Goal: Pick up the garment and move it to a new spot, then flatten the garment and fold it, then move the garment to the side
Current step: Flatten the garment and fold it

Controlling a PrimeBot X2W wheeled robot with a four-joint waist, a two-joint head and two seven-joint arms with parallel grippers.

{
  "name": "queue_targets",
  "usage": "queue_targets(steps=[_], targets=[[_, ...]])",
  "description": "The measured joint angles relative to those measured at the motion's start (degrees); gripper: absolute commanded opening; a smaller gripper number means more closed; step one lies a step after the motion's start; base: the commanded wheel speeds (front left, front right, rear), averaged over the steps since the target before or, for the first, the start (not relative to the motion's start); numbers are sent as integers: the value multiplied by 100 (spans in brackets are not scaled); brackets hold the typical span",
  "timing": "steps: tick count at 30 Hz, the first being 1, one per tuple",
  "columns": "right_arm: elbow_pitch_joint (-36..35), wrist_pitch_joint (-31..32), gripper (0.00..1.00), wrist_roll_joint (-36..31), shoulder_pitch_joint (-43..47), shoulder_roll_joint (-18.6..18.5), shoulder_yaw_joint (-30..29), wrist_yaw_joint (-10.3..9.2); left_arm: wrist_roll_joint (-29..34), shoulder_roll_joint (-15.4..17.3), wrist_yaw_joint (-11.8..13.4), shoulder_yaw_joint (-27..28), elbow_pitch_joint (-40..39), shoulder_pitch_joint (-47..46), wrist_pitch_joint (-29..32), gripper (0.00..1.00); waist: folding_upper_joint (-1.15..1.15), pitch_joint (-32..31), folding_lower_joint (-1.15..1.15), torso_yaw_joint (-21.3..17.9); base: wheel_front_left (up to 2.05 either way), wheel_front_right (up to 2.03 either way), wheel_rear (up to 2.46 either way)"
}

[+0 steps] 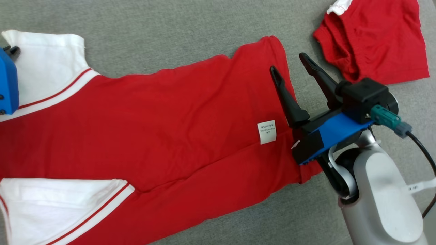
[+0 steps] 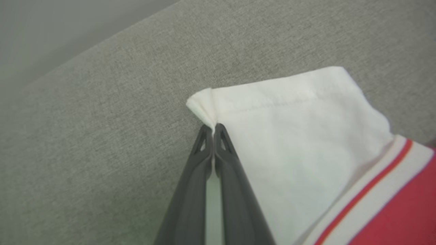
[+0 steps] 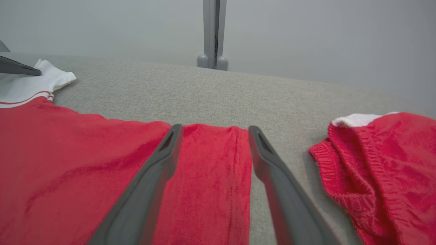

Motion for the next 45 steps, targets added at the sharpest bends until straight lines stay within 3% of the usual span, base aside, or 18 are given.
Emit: queue_targets(steps=[7, 15, 26, 27, 28, 32, 34, 45], targets=[[458, 338, 100, -93, -431, -256, -11, 0, 172, -180, -55, -136, -93, -63, -730, 0, 0, -275, 0, 296, 0, 0, 0], [1653, 1446, 100, -154, -1285, -754, -246, 0, 211, -431, -97, -435, -458, -152, -1390, 0, 0, -563, 0, 786, 0, 0, 0], [3025, 2309, 100, 291, -2010, -871, -333, 0, 211, -576, -125, -803, -767, -180, -1897, 0, 0, -572, 0, 1213, 0, 0, 0], [3115, 2364, 82, 293, -2073, -877, -332, 0, 211, -577, -125, -824, -768, -194, -1917, 0, 0, -568, 0, 1230, 0, 0, 0], [3212, 2454, 49, 310, -2126, -882, -327, 0, 210, -579, -125, -846, -776, -204, -1939, 0, 0, -565, 0, 1246, 0, 0, 0], [3489, 2713, 26, 377, -2285, -907, -267, 0, 192, -592, -125, -925, -790, -225, -1976, 0, 0, -559, 0, 1294, 0, 0, 0], [3549, 2735, 3, 401, -2377, -917, -229, 0, 166, -588, -125, -934, -789, -235, -2012, 0, 0, -559, 0, 1307, 0, 0, 0], [3667, 1741, 0, 588, -2433, -1056, 236, 0, 125, -527, -122, -934, -975, -60, -2490, 0, 0, -717, 0, 1380, 0, 0, 0]])
